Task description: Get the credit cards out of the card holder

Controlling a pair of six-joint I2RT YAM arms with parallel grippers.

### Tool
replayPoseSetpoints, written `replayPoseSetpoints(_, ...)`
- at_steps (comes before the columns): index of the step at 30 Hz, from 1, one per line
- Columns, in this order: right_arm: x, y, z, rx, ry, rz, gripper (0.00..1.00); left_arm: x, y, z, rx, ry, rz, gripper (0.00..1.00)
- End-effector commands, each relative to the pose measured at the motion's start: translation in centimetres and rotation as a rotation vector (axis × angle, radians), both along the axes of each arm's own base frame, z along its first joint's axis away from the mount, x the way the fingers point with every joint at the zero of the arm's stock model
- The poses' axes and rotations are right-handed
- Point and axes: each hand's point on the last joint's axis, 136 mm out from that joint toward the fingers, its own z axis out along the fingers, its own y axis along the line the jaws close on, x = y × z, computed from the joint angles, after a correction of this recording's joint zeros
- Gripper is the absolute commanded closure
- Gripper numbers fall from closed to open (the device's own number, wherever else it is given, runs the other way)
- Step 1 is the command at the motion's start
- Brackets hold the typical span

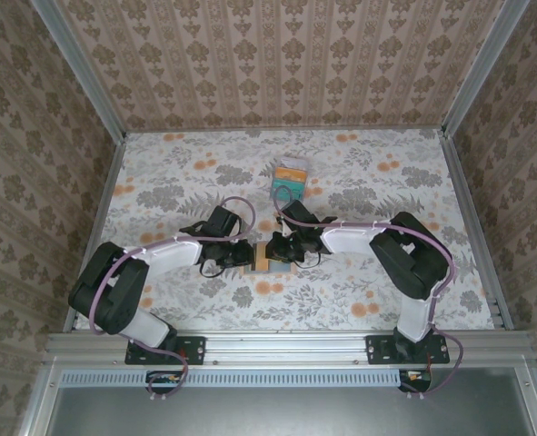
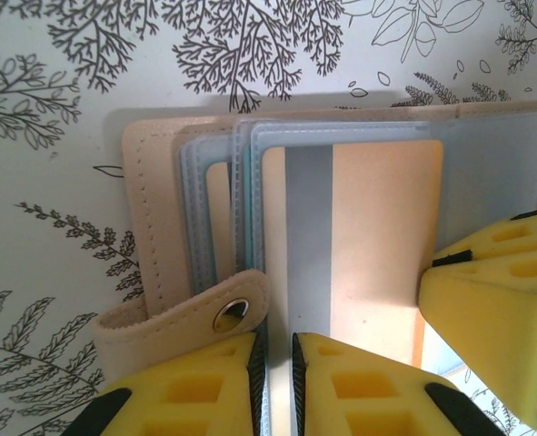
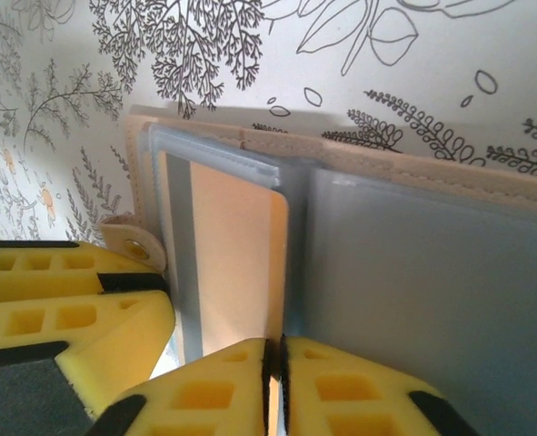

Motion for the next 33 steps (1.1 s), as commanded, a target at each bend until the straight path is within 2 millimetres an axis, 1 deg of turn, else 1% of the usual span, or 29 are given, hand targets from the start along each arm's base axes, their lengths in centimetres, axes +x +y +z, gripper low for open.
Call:
replayPoseSetpoints(1, -0.5, 0.5, -0.3, 0.018, 0.027, 0.012, 0.89, -1.0, 0.7, -1.4, 0.048, 0.047, 0.004, 0.81)
replayPoseSetpoints(4, -0.6, 0.4, -0.3, 0.009, 0.027, 0.015, 1.00, -1.0, 0.8, -1.4, 0.054, 0.048, 0.005, 0.82)
replayPoseSetpoints(8, -0.5, -0.4, -0.1, -0.011, 0.019, 0.004, 1.00, -1.0, 1.5, -1.7, 0.098, 0.055, 0.020, 0.90)
replayPoseSetpoints(13, -0.2, -1.8, 0.4, -0.021, 0.010, -0.009, 1.00, -1.4, 2.9, -2.8, 0.160, 0.097, 0.044, 1.00)
replayPoseSetpoints(18, -0.2, -2.8, 0.4, -0.030, 0.011, -0.021, 1.00, -1.5, 3.1, -3.1, 0.171, 0.111, 0.053, 1.00)
replayPoseSetpoints(21, -0.2, -2.6, 0.4, -0.014, 0.013, -0.014, 1.00, -1.5, 3.0, -3.1, 0.166, 0.110, 0.050, 1.00)
replayPoseSetpoints(23, 0.0, -2.0, 0.5, 0.013, 0.009, -0.006, 0.86, -1.4, 2.8, -3.0, 0.159, 0.110, 0.048, 1.00)
replayPoseSetpoints(26, 0.2, -1.3, 0.6, 0.035, 0.002, -0.007, 0.78, -1.4, 2.7, -2.9, 0.155, 0.109, 0.044, 1.00)
replayPoseSetpoints(28, 0.4, -1.1, 0.4, 0.038, 0.002, -0.010, 0.76, -1.4, 2.7, -2.9, 0.154, 0.110, 0.043, 1.00)
replayPoseSetpoints(33, 0.5, -0.8, -0.4, 0.043, 0.017, -0.019, 0.77, -1.5, 2.6, -2.9, 0.148, 0.114, 0.040, 1.00)
